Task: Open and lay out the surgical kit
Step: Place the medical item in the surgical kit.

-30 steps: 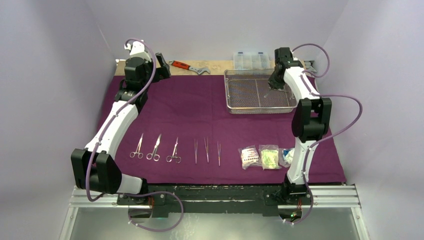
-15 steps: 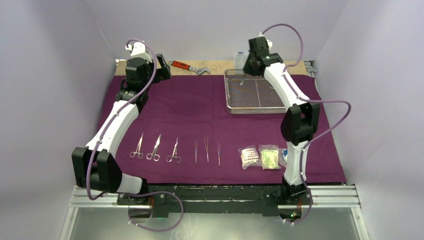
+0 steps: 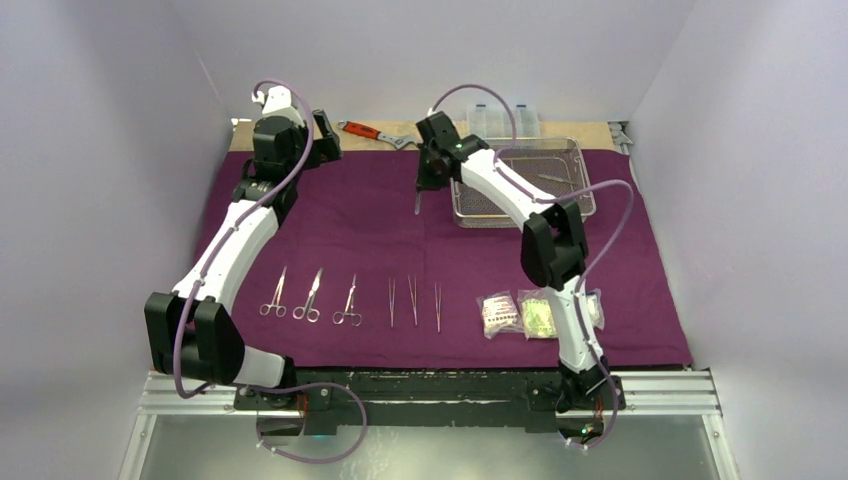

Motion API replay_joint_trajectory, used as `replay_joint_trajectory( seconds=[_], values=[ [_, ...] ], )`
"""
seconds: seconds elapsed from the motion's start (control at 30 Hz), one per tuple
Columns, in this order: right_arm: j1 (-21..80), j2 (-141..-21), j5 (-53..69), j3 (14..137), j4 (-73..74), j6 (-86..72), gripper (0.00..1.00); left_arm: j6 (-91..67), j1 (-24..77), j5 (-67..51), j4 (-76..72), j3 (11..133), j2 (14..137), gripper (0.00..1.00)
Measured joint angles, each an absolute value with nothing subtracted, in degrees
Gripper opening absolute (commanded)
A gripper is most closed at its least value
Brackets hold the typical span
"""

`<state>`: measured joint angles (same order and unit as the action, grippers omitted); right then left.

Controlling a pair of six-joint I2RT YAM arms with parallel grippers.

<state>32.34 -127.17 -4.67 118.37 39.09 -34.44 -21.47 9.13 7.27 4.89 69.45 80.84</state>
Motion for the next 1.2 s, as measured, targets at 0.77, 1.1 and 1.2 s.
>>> replay_joint_trajectory(
  seconds=[0.77, 1.1, 1.2],
  values=[
    [35.66, -135.20, -1.83, 118.39, 44.45, -35.73, 0.23, -21.93, 9.13, 7.88, 7.94, 65.25, 80.75, 0.91],
    [35.94, -136.07, -1.50, 119.59, 45.98, -36.75, 0.46, -21.87, 9.13, 8.62, 8.78, 64.49, 78.94, 0.91],
    [35.94, -136.07, -1.34, 123.63, 46.68, -36.73, 0.52, -21.87, 9.13, 8.73, 8.78, 64.49, 78.85, 0.91]
  ],
)
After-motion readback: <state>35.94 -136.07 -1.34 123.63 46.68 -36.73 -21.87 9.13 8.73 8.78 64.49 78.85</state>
